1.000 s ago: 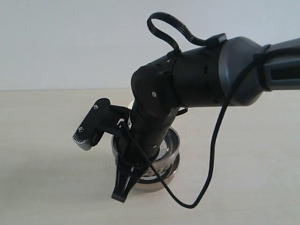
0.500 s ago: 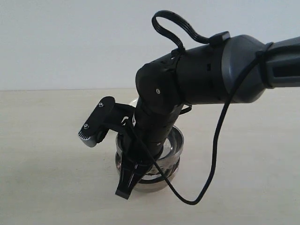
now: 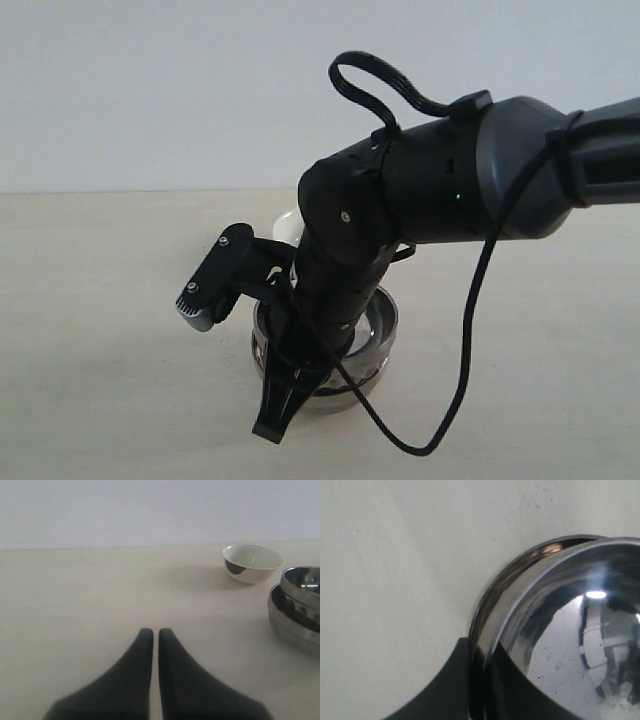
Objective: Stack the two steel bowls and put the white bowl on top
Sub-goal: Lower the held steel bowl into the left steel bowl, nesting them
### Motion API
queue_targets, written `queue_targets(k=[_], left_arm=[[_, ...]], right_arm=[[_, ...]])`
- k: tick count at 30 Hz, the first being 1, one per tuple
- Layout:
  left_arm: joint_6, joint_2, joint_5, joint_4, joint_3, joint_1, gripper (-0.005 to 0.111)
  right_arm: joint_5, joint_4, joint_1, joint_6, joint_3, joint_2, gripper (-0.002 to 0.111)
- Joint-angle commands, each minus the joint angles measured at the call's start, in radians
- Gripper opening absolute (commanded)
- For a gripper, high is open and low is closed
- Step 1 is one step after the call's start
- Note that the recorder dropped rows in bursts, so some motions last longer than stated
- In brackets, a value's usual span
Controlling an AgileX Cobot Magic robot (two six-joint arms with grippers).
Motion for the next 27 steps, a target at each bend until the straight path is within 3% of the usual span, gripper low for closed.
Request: queue_targets(k=[1,27], left_arm=[[-0.006,-0.003,-0.001,0.001,0.004,0.002,0.004],[-0.006,-0.003,-0.001,0.001,0.004,0.002,0.004]], right_arm=[[-0.021,0.005,-0.003,-0.003,0.004,-0.008,0.0],[-0.031,0.049,-0.003,0.018,0.004,-0.008,0.0]])
